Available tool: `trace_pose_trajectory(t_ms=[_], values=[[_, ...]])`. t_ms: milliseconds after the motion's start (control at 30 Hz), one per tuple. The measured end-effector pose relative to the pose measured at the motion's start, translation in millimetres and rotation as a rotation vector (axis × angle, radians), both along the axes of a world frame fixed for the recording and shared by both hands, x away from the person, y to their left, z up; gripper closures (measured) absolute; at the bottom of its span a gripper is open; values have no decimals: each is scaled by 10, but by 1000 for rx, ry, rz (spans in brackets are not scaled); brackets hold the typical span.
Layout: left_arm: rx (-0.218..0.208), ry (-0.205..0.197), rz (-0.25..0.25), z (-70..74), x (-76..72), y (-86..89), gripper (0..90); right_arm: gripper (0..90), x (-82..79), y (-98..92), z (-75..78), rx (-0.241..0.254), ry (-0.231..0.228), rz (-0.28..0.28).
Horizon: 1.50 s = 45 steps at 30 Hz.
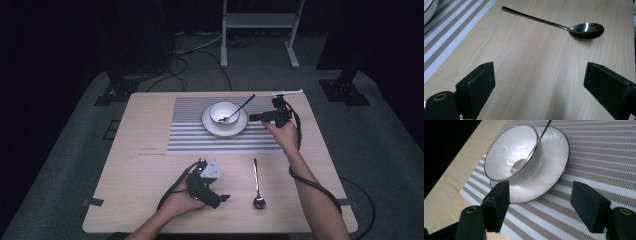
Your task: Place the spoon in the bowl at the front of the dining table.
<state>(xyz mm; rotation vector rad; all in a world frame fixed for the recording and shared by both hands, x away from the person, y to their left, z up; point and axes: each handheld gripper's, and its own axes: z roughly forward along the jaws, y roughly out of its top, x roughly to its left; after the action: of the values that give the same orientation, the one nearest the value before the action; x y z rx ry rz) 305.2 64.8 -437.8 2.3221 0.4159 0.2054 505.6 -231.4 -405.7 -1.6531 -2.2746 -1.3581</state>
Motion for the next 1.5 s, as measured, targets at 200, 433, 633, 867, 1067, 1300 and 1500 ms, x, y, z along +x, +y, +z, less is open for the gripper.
trace_pose_trajectory(t_ms=[200, 433, 633, 867, 1067, 1300, 1500], values=[[6, -4, -1, -5, -5, -8, 92, 265, -126, 22, -37, -14, -10, 33], [-2, -8, 5, 4, -5, 3, 92, 263, -229, 21, -37, -25, -25, 48], [-1, -14, 8, 12, 0, 19, 92, 263, -294, -17, -41, -28, -26, 53], [-4, -12, 9, 6, 3, 18, 93, 263, -422, -12, -77, -38, -22, 84], [-5, -11, 7, 5, 2, 17, 93, 263, -561, -14, -97, -45, -23, 108], [-9, -11, 14, 12, 5, 38, 92, 263, -755, -42, -159, -19, -19, 133], [-19, -21, 19, 34, 6, 65, 92, 260, -1104, -122, -315, 51, -14, 155]])
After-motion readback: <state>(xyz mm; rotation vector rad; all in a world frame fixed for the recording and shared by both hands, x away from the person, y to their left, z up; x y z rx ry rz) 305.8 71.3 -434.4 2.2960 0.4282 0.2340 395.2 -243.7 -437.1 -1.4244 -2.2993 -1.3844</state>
